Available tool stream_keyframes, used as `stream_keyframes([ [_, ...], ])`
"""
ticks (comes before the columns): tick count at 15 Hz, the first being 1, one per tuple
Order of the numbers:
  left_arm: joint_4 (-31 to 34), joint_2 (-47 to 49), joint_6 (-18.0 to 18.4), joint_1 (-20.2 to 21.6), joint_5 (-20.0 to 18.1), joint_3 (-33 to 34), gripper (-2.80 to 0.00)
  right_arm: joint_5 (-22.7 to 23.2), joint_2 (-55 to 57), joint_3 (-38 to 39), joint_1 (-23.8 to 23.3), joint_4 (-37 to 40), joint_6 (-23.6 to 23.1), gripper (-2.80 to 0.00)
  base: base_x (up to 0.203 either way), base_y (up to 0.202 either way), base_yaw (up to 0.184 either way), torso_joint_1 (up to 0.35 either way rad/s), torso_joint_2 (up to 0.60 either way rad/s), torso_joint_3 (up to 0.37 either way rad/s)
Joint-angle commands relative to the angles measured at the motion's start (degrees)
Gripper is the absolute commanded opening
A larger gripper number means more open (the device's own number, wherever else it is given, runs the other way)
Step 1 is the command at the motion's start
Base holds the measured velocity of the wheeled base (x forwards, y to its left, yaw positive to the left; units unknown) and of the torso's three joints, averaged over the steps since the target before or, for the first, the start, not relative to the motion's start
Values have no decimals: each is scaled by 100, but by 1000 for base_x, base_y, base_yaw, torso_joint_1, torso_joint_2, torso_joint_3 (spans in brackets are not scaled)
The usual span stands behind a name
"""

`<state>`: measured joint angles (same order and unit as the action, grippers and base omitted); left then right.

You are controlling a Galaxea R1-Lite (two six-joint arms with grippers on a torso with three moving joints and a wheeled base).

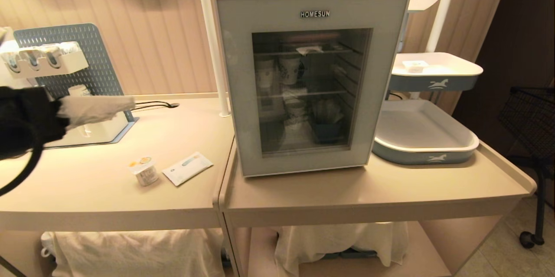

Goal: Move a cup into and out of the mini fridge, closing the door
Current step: Open the freezer door

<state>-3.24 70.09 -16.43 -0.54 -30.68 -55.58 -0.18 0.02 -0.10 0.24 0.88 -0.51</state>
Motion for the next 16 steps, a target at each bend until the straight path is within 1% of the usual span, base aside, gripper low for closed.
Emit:
stream_keyframes([
  [1, -1157, 1706, -63, 31, -942, -152, 0, 1, -2, 1, 10, 0, -2, -280, 0, 0, 0, 0, 0, 0],
  [3, -1863, 2510, -112, 50, -1871, -342, 0, 1, -2, 1, 2, 0, -2, -280, 0, 0, 0, 0, 0, 0],
  [5, -2585, 3275, -135, 57, -2527, -583, 0, 1, -2, 1, 6, 0, -2, -280, 0, 0, 0, 0, 0, 0],
  [6, -3047, 3667, -144, 59, -2743, -713, 0, 1, -2, 1, 2, 0, -2, -280, 0, 0, 0, 0, 0, 0],
  [9, -4639, 4422, -146, 26, -3159, -872, 0, 1, -2, 1, 2, 0, -2, -280, 0, 0, 0, 0, 0, 0],
  [11, -5240, 4805, -141, -162, -3145, -1130, 0, 1, -2, 1, 2, 0, -2, -280, 0, 0, 0, 0, 0, 0],
  [13, -5460, 5187, -125, -324, -2988, -1379, 0, 1, -2, 1, 2, 0, -2, -280, 0, 0, 0, 0, 0, 0],
  [16, -5787, 5229, -112, -610, -2397, -1396, 0, 1, -2, 1, 3, 0, -2, -280, 0, 0, 0, 0, 0, 0],
])
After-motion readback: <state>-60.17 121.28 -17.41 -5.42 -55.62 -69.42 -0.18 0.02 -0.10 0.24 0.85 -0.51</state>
